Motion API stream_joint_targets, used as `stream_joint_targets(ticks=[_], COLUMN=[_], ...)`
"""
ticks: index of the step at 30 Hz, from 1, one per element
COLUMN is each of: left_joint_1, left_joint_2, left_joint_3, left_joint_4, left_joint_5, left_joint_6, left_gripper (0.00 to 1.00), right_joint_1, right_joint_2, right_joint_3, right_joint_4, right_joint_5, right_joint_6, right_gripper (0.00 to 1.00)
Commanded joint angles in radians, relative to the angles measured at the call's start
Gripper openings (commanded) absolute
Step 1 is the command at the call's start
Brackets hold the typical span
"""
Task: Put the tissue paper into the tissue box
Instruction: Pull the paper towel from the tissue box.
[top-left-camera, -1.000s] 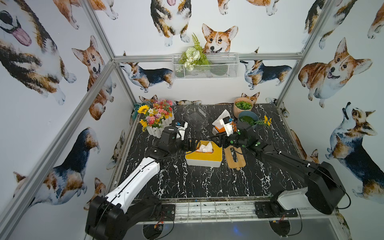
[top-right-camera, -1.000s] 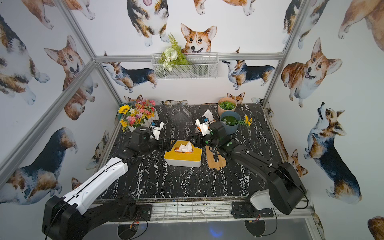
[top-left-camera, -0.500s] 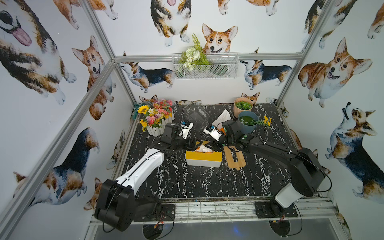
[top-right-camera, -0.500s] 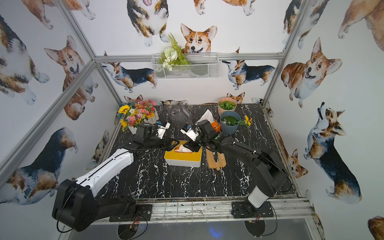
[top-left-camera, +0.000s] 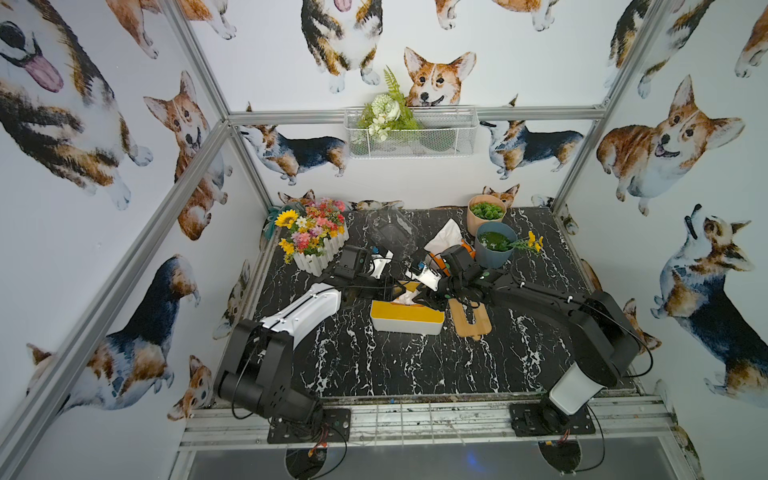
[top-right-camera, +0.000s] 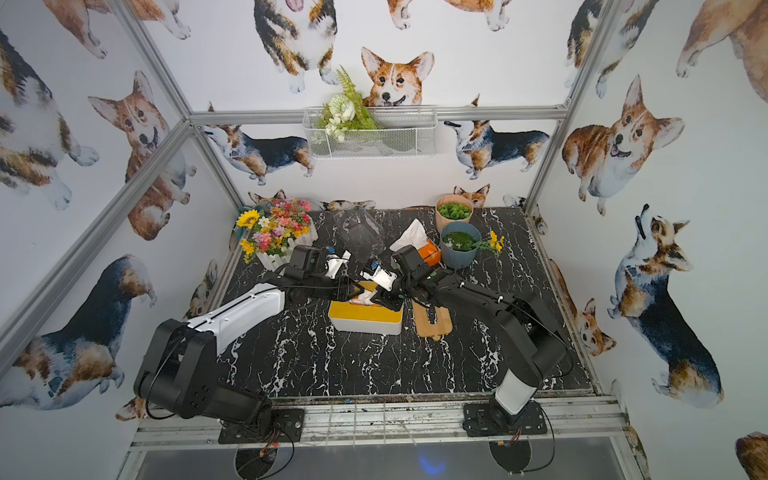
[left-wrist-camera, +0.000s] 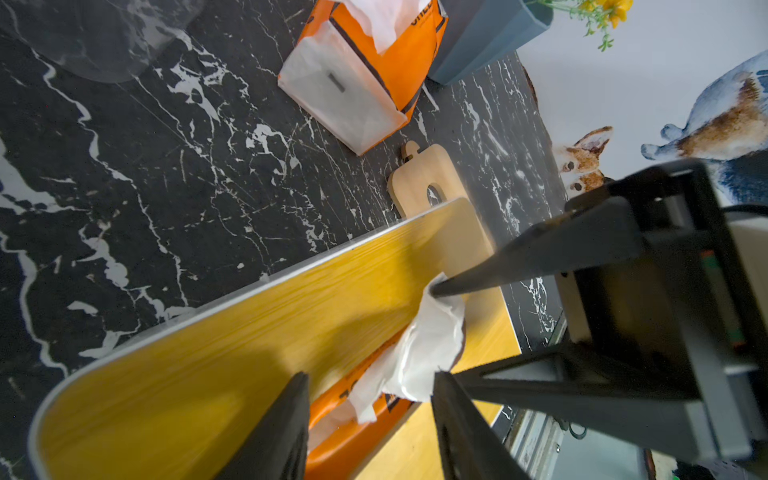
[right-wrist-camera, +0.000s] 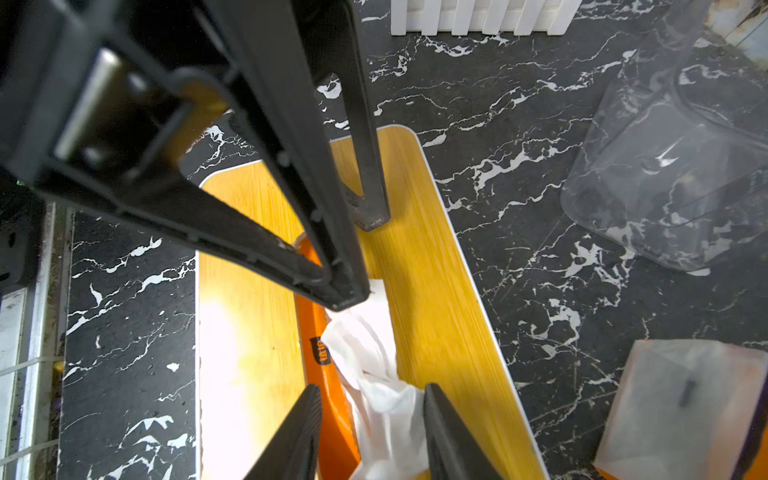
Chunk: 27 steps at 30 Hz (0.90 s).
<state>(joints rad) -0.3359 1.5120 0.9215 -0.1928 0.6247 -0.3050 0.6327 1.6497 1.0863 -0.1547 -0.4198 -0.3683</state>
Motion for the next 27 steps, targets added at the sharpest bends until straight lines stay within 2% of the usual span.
stream_joint_targets(ticks=[1, 12, 14, 18, 21, 26, 27], left_joint_1=[-0.002, -0.026, -0.029, -0.031, -0.032, -0.032, -0.031], left_joint_2=[0.015, 0.060, 0.063, 0.061, 0.045, 0.001, -0.014], left_joint_3=[0.008, 0.018, 0.019, 0.023, 0.022, 0.012, 0.009], left_joint_4=[0.034, 0.055, 0.052, 0.029, 0.020, 0.027, 0.031], left_joint_5=[0.010, 0.035, 0.038, 0.035, 0.022, 0.007, -0.001], left_joint_6=[-0.020, -0.037, -0.034, -0.020, -0.013, -0.017, -0.017], left_gripper=[0.48, 0.34, 0.28, 0.15, 0.00, 0.00, 0.00], right_joint_1=[-0.004, -0.010, -0.009, -0.010, -0.010, -0.009, -0.009], right_joint_2=[-0.004, -0.013, -0.011, -0.013, -0.024, -0.053, -0.063], right_joint_3=[0.003, -0.009, -0.014, -0.021, -0.031, -0.054, -0.060], right_joint_4=[-0.012, 0.008, 0.011, 0.010, 0.016, 0.041, 0.048], right_joint_5=[-0.004, 0.008, 0.007, 0.000, 0.005, 0.024, 0.026], right_joint_6=[-0.025, -0.015, -0.011, -0.003, 0.002, 0.018, 0.021], right_gripper=[0.42, 0.34, 0.32, 0.23, 0.13, 0.00, 0.00])
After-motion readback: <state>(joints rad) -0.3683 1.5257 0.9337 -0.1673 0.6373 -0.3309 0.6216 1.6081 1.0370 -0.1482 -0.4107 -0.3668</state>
